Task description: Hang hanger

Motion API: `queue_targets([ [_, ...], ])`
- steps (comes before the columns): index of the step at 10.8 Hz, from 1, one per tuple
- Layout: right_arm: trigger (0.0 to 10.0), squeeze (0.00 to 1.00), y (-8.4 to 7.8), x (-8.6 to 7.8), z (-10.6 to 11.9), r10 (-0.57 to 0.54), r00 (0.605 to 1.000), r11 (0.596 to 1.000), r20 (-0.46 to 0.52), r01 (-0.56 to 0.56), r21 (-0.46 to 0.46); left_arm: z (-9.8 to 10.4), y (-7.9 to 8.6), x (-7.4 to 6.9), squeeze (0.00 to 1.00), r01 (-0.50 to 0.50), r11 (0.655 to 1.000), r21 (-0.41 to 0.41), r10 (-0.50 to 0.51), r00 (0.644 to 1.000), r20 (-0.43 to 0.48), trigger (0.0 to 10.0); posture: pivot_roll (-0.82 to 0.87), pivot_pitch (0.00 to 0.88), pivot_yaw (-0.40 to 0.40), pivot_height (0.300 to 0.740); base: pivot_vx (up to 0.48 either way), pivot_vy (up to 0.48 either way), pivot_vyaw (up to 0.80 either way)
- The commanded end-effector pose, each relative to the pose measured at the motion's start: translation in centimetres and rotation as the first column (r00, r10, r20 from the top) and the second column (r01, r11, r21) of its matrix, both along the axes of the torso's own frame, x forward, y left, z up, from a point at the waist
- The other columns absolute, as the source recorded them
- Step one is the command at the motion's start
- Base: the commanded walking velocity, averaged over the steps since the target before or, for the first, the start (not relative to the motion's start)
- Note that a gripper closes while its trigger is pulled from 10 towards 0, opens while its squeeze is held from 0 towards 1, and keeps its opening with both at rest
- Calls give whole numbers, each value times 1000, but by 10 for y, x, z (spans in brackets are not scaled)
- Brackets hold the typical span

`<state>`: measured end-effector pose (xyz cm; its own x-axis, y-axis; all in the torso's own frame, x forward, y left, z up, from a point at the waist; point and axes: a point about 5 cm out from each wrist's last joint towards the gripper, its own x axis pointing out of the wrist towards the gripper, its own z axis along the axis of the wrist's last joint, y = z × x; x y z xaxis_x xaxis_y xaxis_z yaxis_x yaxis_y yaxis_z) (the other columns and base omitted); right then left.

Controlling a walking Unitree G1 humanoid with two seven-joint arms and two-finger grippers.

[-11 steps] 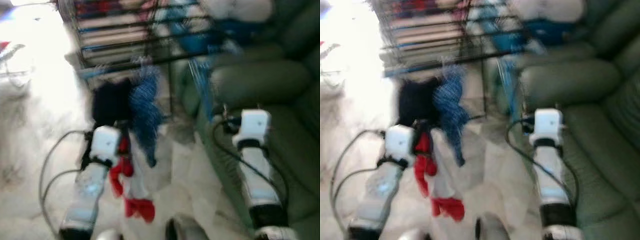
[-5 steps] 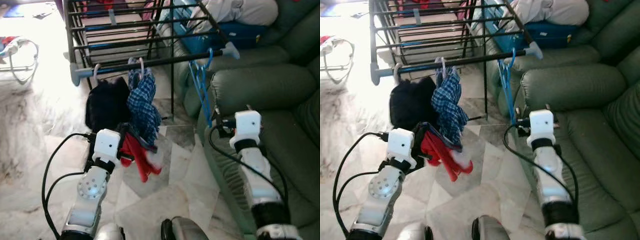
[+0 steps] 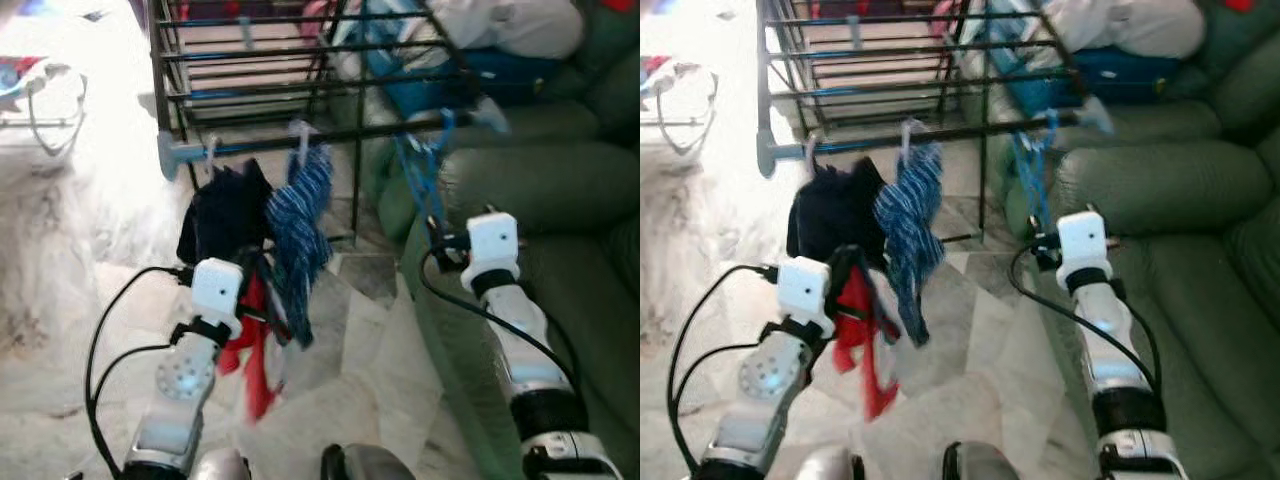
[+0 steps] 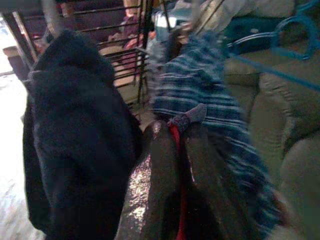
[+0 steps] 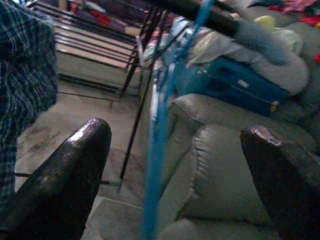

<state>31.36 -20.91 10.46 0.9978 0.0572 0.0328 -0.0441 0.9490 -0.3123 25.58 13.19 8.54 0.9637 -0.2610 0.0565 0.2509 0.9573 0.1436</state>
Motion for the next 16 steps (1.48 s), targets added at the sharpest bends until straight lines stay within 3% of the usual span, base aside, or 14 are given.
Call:
queue_targets([
  [1, 10000, 0, -1, 2, 2, 7, 1000, 1000, 0, -7, -11, 5, -1, -1, 0, -4, 1000, -4, 4, 1000, 20, 10000, -35, 144, -57, 740, 398, 266, 0],
  [4, 10000, 0, -11, 5, 2, -53, 999, 998, -11, 52, -42, 5, -4, 0, 0, 6, 1000, 7, -6, 1000, 21, 10000, -38, 148, -59, 740, 398, 268, 0],
  [6, 10000, 0, -17, 10, 1, -95, 995, 993, -33, 92, -68, 6, -5, -2, 0, 16, 1000, 6, -17, 1000, 26, 10000, -33, 160, -61, 740, 0, 0, 0],
  [7, 10000, 0, -20, 11, 5, -129, 992, 988, 6, 129, -80, 5, -5, -3, 0, 21, 1000, 10, -21, 1000, 23, 10000, -29, 163, -63, 740, 0, 0, 0],
  [12, 10000, 0, -8, -22, -7, -148, 987, 987, 71, 152, -52, 4, -7, -5, 0, 40, 999, 17, -40, 999, 15, 10000, -40, 170, -54, 740, 0, 0, 0],
  [15, 10000, 0, -16, -38, 2, -188, 972, 976, 140, 201, -84, 4, -7, -5, 0, 43, 999, 21, -44, 999, 10, 10000, -43, 181, -57, 740, 0, 0, 0],
  [16, 10000, 0, -28, -44, 9, -216, 961, 966, 171, 236, -107, 3, -7, -7, 0, 46, 999, 24, -46, 999, 5, 10000, -47, 185, -54, 740, 0, 0, 0],
])
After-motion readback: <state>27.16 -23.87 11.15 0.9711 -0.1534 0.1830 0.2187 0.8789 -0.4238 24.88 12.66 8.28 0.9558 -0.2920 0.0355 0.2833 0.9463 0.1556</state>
